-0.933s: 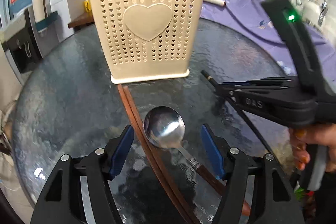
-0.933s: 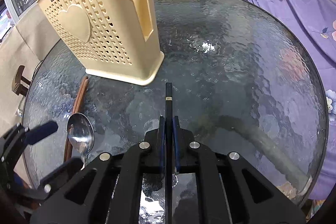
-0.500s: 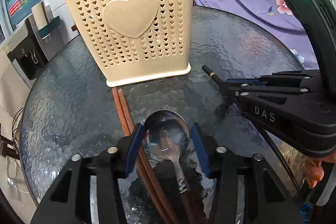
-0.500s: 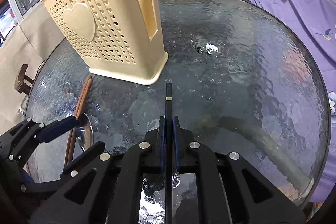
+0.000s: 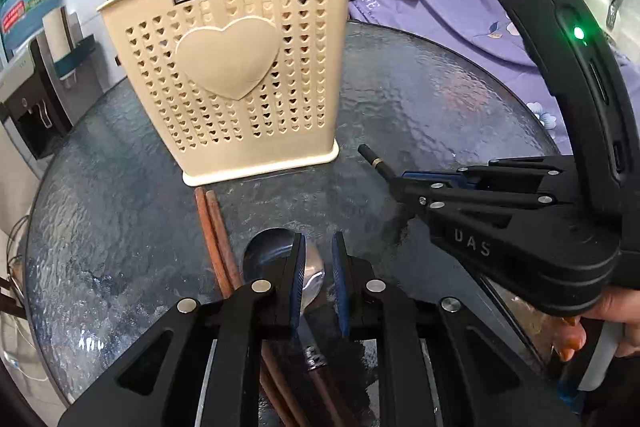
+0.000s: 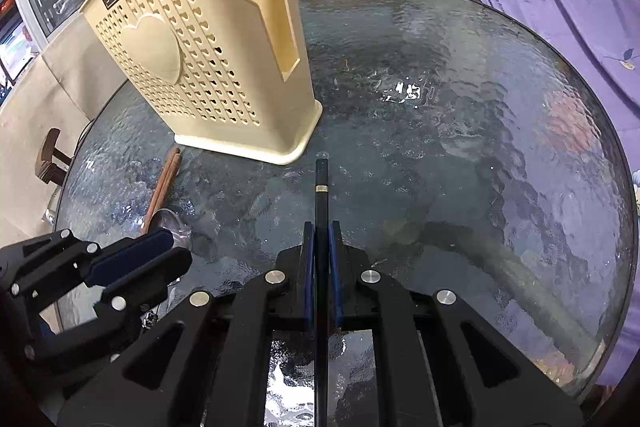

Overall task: Organize utensils
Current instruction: 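Grasp a silver spoon with the left tool while the right grasps a black chopstick, then lift the spoon and black chopstick and carry them over the cream holder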

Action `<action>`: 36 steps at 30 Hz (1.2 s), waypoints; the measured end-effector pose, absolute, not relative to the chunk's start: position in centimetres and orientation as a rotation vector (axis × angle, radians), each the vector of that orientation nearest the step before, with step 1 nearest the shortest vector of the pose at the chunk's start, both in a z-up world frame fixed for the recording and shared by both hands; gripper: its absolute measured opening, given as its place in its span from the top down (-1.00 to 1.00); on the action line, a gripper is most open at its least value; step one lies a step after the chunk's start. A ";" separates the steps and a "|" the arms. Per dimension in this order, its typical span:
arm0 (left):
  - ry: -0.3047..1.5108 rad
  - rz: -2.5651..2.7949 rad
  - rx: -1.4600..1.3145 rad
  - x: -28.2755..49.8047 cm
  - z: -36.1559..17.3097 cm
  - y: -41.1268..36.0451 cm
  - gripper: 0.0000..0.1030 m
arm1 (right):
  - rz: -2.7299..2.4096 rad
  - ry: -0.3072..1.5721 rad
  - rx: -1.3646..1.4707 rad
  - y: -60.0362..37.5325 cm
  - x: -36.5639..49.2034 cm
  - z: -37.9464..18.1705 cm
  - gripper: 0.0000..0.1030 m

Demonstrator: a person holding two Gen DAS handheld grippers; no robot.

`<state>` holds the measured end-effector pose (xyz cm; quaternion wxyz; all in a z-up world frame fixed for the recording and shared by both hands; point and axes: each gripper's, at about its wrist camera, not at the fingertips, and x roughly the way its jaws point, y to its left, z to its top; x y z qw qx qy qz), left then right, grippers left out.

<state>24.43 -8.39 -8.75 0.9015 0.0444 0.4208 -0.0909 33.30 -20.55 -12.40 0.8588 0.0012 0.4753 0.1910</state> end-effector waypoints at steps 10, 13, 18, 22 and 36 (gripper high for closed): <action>0.836 -0.120 0.062 23.2 -8.1 -5.5 -0.33 | 0.402 0.997 -0.001 -20.5 33.6 -12.4 0.85; 0.842 -0.120 0.097 23.8 -8.3 -6.1 -0.33 | 0.403 0.996 -0.006 -20.3 33.4 -12.4 0.85; 0.850 -0.112 0.204 24.7 -9.5 -8.4 -0.30 | 0.413 0.999 0.009 -20.3 33.2 -12.4 0.85; 0.872 -0.124 0.244 25.3 -10.5 -9.4 -0.14 | 0.423 0.999 0.019 -20.6 33.3 -12.4 0.84; 0.908 -0.200 0.131 25.1 -10.6 -8.7 0.11 | 0.416 1.002 0.009 -20.4 33.6 -12.3 0.85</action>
